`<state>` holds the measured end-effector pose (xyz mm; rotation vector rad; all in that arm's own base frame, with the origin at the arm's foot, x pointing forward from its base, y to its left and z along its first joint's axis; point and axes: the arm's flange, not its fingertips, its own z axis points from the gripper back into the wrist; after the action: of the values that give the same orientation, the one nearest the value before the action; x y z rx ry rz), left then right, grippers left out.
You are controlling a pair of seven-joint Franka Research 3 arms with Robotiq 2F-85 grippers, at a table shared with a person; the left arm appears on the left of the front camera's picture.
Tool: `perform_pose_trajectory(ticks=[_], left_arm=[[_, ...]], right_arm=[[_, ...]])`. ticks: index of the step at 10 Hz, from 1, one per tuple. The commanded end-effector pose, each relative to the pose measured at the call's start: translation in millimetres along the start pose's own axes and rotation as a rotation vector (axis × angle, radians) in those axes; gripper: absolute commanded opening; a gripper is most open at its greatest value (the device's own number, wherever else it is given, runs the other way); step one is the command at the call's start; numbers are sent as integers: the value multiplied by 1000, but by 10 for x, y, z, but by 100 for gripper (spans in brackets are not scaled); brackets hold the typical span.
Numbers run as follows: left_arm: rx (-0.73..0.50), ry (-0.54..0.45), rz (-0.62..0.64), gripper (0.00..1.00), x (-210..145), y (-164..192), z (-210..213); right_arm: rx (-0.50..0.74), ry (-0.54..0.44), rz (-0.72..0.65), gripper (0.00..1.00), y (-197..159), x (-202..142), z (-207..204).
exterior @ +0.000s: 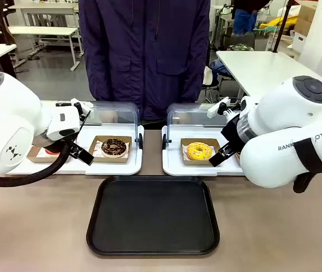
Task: Move the third donut from the left to the tray.
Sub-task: Pick up the Paper togo box containing the Donut indicated by the person and place it on the Handle tray.
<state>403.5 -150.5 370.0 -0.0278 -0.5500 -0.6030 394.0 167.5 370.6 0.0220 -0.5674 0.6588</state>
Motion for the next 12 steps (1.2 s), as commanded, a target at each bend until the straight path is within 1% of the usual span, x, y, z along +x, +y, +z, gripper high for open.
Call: perform_pose_trajectory(ticks=[1,10,11,12], left_arm=[[0,0,0,100,1,0,1],[0,0,0,100,0,0,0],[-106,4,-54,100,183,100,165],[-163,5,-67,100,388,272,311]], right_arm=[[0,0,0,100,0,0,0],[0,0,0,100,0,0,0],[-1,0,2,100,2,0,0],[64,6,-21,100,-172,165,310]])
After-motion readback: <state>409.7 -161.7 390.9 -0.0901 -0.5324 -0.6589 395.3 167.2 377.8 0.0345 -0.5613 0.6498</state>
